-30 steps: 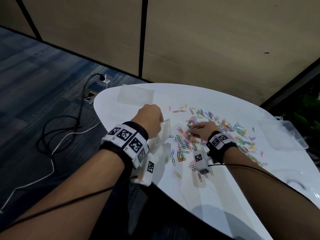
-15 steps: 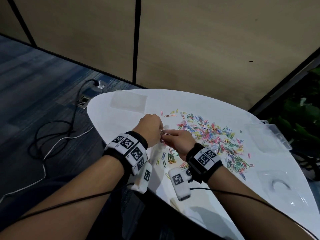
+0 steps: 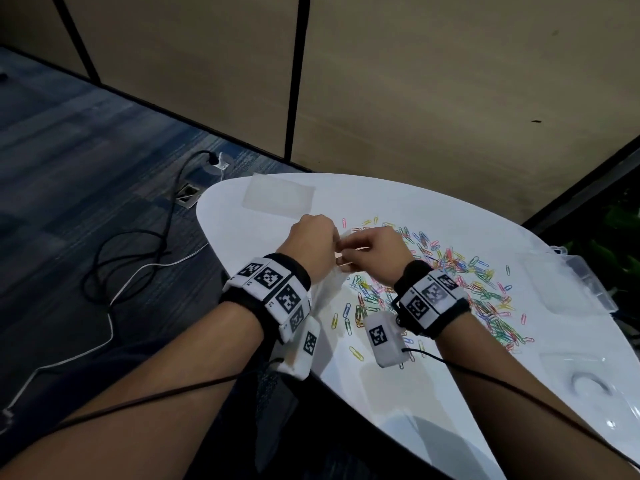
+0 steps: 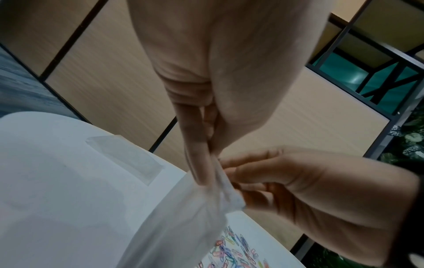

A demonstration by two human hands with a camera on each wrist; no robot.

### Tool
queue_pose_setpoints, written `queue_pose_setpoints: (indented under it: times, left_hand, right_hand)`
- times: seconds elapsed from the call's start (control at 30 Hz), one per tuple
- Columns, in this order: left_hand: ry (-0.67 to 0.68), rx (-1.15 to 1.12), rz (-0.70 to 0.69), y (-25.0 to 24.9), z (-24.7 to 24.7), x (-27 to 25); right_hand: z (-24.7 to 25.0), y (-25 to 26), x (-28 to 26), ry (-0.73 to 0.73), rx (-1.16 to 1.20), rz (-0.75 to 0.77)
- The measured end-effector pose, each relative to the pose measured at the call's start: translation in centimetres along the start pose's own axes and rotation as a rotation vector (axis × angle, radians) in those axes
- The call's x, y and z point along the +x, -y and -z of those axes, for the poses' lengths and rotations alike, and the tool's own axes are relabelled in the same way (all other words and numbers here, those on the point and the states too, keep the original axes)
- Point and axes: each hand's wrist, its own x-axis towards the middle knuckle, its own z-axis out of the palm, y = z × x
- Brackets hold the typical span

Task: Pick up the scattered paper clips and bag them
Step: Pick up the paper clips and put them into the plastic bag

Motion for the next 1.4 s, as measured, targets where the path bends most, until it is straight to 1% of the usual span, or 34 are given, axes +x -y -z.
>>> queue_pose_setpoints:
  times: [0.1, 0.17, 0.2, 0.23, 0.27, 0.33, 0.37, 0.43, 0.5, 0.57, 0.63, 0.67, 0.7, 0.73, 0.83, 0.87, 0.93, 0.97, 1.03, 1.1, 1.17, 1.23, 1.3, 1.37, 1.4]
  left_hand:
    - [-0.048, -0.019, 0.029, 0.6, 0.3, 0.3]
    - [-0.052, -0.022, 0.045, 0.9, 0.6, 0.4]
    - [-0.054, -0.017, 0.049, 1.0, 0.7, 0.5]
    - [-0.056, -0.009, 0.047, 1.1, 0.9, 0.5]
    - [-0.058, 0.000, 0.042, 1.1, 1.0, 0.5]
    - [-0.060, 0.014, 0.040, 1.0, 1.2, 0.5]
    - [-0.056, 0.024, 0.042, 0.9, 1.3, 0.5]
    - [-0.044, 0.052, 0.043, 0.8, 1.5, 0.5]
    - [-0.026, 0.067, 0.041, 0.8, 1.6, 0.4]
    - [-0.016, 0.058, 0.036, 0.8, 1.6, 0.4]
    - [-0.007, 0.054, 0.032, 0.8, 1.5, 0.4]
    - [0.000, 0.055, 0.031, 0.7, 1.4, 0.4]
    - [0.006, 0.054, 0.031, 0.7, 1.3, 0.3]
    - [0.009, 0.052, 0.029, 0.7, 1.1, 0.3]
    - [0.025, 0.061, 0.021, 0.5, 0.7, 0.1]
    - [0.032, 0.069, 0.020, 0.4, 0.6, 0.0]
    - [0.047, 0.078, 0.018, 0.3, 0.2, 0.0]
    - [0.056, 0.084, 0.017, 0.2, 0.1, 0.0]
    - [0.067, 0.096, 0.012, 0.0, -0.1, -0.1]
    - [0.072, 0.102, 0.006, -0.3, -0.2, 0.0]
    - [0.079, 0.105, 0.000, -0.7, -0.4, 0.0]
    - [0.091, 0.109, 0.000, -1.1, -0.7, 0.1]
    - [0.100, 0.109, 0.000, -1.5, -0.9, 0.0]
    - [0.104, 0.107, -0.003, -1.8, -1.1, 0.0]
    - [0.106, 0.107, -0.004, -1.9, -1.2, 0.0]
  right_hand:
    - [0.8, 0.8, -0.5, -0.036, 0.255, 0.063]
    - [1.3, 0.1, -0.3, -0.124, 0.369, 0.026]
    - [1.3, -0.7, 0.0, -0.167, 0.350, -0.006]
    - [1.0, -2.0, 0.5, -0.188, 0.259, -0.041]
    - [0.5, -3.5, 1.0, -0.169, 0.072, -0.070]
    - [-1.1, -6.1, 1.1, -0.012, -0.385, -0.100]
    - [-2.1, -7.2, 1.1, 0.078, -0.537, -0.103]
    - [-3.7, -8.8, 0.7, 0.230, -0.725, -0.050]
    - [-4.6, -9.9, -0.3, 0.315, -0.839, 0.060]
    - [-4.5, -11.1, -1.7, 0.340, -0.932, 0.204]
    - [-3.9, -12.3, -3.2, 0.362, -1.116, 0.384]
    - [-3.4, -12.9, -3.6, 0.349, -1.193, 0.436]
    - [-2.8, -13.5, -3.8, 0.318, -1.247, 0.438]
    - [-2.1, -13.7, -4.1, 0.304, -1.270, 0.388]
    - [-1.0, -14.3, -4.1, 0.275, -1.225, 0.228]
    - [-0.9, -14.5, -4.1, 0.244, -1.180, 0.222]
    - [-1.3, -14.8, -4.1, 0.167, -1.028, 0.272]
    - [-1.5, -15.0, -3.9, 0.148, -0.994, 0.299]
    - [-1.6, -14.7, -3.5, 0.100, -0.961, 0.278]
    - [-1.0, -13.8, -3.1, 0.046, -0.911, 0.181]
    - [-0.1, -13.1, -2.8, 0.008, -0.860, 0.040]
    - [0.9, -12.8, -2.8, -0.077, -0.704, -0.090]
    - [2.1, -12.5, -2.7, -0.177, -0.488, -0.195]
    - [3.3, -11.8, -2.6, -0.222, -0.253, -0.259]
    - [3.7, -11.1, -2.5, -0.228, -0.110, -0.259]
